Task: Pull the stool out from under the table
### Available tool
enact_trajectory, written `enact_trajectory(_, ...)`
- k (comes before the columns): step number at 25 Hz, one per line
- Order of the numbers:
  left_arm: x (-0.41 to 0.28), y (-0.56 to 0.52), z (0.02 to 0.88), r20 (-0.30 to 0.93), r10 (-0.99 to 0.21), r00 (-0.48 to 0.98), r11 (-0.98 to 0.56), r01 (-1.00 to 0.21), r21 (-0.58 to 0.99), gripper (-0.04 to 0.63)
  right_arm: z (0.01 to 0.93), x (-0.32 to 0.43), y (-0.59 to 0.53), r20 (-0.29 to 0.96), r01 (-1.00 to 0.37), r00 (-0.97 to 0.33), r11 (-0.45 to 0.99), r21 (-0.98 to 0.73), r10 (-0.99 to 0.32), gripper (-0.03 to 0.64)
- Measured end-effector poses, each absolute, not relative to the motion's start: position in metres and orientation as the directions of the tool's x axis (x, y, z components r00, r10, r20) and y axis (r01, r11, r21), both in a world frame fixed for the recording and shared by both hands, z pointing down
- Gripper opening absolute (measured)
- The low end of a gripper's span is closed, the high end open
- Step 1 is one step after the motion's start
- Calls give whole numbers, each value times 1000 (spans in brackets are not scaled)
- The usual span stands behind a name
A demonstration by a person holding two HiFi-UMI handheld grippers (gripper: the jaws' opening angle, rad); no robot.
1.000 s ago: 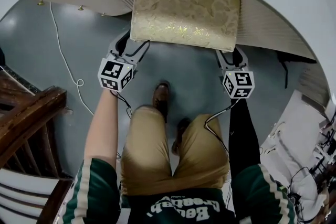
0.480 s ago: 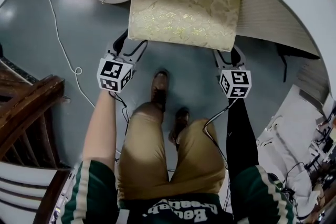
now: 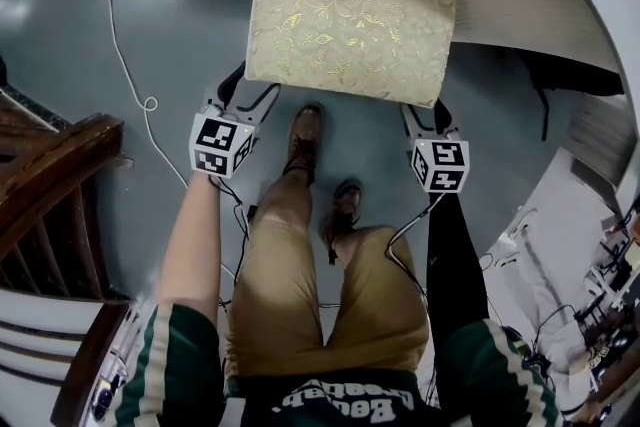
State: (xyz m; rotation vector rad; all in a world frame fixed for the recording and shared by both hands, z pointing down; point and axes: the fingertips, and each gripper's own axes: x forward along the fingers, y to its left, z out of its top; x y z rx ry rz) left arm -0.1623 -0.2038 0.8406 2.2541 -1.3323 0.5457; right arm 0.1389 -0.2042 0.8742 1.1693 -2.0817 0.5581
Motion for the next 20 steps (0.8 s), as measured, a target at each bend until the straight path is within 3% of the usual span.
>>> enact_trajectory(20,-152,-81,848,650,-641,409,-369,-906,206,314,881,150,-83,811,-862,-339,503,-66,-476,261)
